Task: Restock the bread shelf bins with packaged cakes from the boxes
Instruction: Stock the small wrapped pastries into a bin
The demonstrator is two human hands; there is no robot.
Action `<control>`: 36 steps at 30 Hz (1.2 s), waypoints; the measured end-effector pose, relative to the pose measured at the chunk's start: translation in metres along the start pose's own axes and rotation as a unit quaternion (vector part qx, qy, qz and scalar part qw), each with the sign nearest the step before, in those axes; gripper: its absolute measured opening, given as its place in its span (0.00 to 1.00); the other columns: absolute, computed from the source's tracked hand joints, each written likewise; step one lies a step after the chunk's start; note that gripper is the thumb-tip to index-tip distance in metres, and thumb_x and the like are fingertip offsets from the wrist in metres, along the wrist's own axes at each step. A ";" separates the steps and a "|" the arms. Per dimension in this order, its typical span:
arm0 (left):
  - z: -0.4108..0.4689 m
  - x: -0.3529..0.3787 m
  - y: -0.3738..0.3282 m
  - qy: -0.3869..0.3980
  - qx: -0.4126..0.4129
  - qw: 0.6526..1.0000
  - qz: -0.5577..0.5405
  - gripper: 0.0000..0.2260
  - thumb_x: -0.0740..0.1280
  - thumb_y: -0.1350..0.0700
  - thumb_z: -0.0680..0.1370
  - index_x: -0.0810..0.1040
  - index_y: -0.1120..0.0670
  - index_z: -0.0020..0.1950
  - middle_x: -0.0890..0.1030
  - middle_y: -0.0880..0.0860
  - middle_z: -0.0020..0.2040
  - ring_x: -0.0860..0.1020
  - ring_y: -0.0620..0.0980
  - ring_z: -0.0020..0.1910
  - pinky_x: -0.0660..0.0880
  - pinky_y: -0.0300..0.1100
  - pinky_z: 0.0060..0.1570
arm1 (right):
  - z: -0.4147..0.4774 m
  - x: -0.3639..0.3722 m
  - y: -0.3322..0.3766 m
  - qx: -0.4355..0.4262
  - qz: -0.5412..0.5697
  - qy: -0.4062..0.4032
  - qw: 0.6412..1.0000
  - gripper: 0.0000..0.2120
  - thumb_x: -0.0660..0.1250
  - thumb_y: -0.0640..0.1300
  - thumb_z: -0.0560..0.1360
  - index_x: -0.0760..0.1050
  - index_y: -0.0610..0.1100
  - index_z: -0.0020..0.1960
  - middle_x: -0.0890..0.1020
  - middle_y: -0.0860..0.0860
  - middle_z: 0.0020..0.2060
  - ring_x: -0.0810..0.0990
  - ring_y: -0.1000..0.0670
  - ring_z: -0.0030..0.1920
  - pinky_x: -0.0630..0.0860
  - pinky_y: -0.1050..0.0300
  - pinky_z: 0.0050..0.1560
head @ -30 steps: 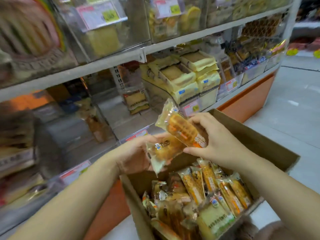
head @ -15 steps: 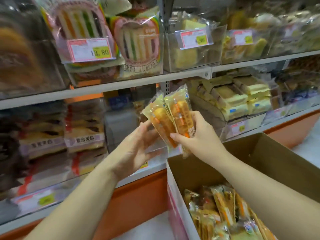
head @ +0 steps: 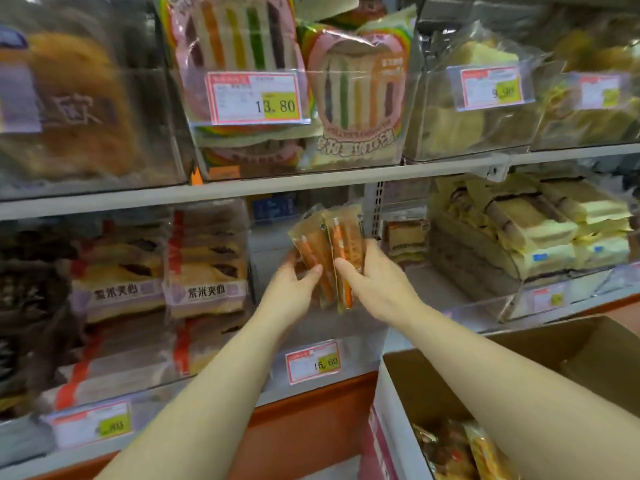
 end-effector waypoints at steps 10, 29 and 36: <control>0.048 0.050 0.032 0.089 -0.001 0.995 0.040 0.08 0.64 0.62 0.79 0.79 0.51 0.52 0.81 0.54 0.52 0.79 0.54 0.53 0.76 0.52 0.57 | 0.025 0.006 -0.020 -0.056 -0.077 -0.014 0.995 0.27 0.71 0.44 0.72 0.67 0.46 0.68 0.77 0.47 0.59 0.77 0.43 0.58 0.72 0.46 0.61; 0.066 0.032 0.023 -0.016 0.025 0.992 0.119 0.06 0.63 0.52 0.80 0.69 0.44 0.44 0.74 0.44 0.44 0.74 0.46 0.46 0.69 0.39 0.45 | 0.016 0.010 0.000 -0.165 -0.191 0.073 0.965 0.19 0.69 0.40 0.73 0.71 0.48 0.63 0.77 0.48 0.55 0.77 0.44 0.55 0.75 0.51 0.51; 0.063 0.039 0.023 0.044 0.009 0.997 0.066 0.08 0.65 0.56 0.79 0.74 0.41 0.47 0.79 0.49 0.54 0.78 0.54 0.54 0.76 0.57 0.58 | 0.020 0.013 0.000 -0.178 -0.189 0.105 0.960 0.25 0.66 0.34 0.73 0.69 0.52 0.66 0.79 0.48 0.59 0.77 0.45 0.59 0.77 0.48 0.55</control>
Point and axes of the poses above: each hand's wrist, its own z-axis towards the middle knuckle, its own x-axis out of the palm, y = z × x, the point moved 8 cm from there along z, towards the middle knuckle
